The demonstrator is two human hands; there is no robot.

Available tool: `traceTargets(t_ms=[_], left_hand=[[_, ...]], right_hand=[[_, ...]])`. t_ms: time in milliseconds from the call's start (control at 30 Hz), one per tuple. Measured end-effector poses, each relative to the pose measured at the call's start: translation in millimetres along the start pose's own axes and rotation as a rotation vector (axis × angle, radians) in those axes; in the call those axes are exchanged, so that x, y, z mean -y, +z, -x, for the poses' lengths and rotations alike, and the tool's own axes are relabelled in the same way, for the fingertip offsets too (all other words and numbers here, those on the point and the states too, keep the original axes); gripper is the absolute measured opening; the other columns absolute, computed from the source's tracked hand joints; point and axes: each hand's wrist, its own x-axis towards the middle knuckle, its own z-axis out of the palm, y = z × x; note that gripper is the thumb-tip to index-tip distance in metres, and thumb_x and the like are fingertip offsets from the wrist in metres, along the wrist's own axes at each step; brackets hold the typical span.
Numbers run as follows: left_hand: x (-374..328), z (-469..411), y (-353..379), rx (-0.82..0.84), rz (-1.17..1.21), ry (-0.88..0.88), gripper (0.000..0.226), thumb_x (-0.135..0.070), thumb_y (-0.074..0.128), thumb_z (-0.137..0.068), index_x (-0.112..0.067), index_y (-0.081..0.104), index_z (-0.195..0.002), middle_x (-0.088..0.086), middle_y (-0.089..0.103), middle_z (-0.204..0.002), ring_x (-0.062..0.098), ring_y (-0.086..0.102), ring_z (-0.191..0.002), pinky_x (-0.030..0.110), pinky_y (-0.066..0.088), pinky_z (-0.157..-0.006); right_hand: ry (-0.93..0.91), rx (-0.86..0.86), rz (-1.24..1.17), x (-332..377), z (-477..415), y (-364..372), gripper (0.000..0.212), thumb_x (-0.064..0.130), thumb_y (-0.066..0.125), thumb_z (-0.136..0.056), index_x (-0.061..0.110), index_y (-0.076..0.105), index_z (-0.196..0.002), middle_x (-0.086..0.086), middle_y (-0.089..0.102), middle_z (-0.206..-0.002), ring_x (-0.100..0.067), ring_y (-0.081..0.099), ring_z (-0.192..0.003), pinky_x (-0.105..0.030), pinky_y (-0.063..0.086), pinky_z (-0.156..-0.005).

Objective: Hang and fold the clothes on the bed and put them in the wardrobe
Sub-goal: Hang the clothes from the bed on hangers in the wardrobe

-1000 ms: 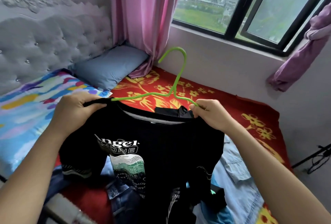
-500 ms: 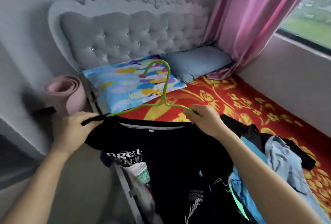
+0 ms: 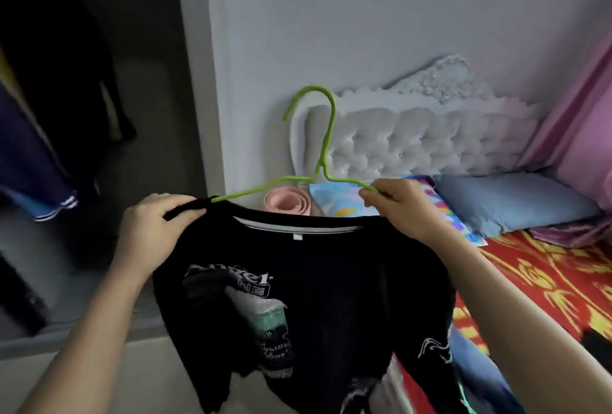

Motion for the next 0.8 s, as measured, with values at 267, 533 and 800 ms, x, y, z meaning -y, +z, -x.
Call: traceTargets(t_ms=[267, 533, 800], left_hand=[[67, -10, -112, -0.175, -0.262, -0.009, 0.021, 0.0, 0.079, -0.067, -0.005, 0.074, -0.087, -0.005, 0.068, -0.077, 0.032, 0.059, -0.079, 0.016, 0.036, -0.075], [126, -25, -163, -0.236, -0.421, -0.174, 0.028, -0.002, 0.076, -0.073, -0.004, 0.072, -0.101, 0.019, 0.063, -0.1, 0.041, 0.055, -0.099, 0.046, 0.041, -0.095], [194, -91, -191, -0.289, -0.366, -0.258, 0.019, -0.003, 0.067, -0.082, -0.005, 0.07, -0.101, 0.002, 0.056, -0.095, 0.02, 0.052, -0.083, 0.023, 0.036, -0.074]], right_hand=[[-0.116, 0.184, -0.051, 82, -60, 107, 0.048, 0.021, 0.06, -0.091, 0.029, 0.04, -0.048, 0.011, 0.041, -0.041, -0.002, 0.04, -0.045, -0.017, 0.032, -0.051], [-0.072, 0.184, -0.128, 134, -135, 185, 0.034, 0.028, 0.058, -0.092, 0.025, 0.053, -0.058, 0.008, 0.048, -0.052, -0.011, 0.046, -0.055, -0.03, 0.035, -0.056], [0.133, 0.395, -0.282, 168, -254, 278, 0.027, 0.021, 0.066, -0.087, -0.001, 0.066, -0.071, -0.007, 0.047, -0.053, -0.018, 0.042, -0.047, -0.028, 0.033, -0.051]])
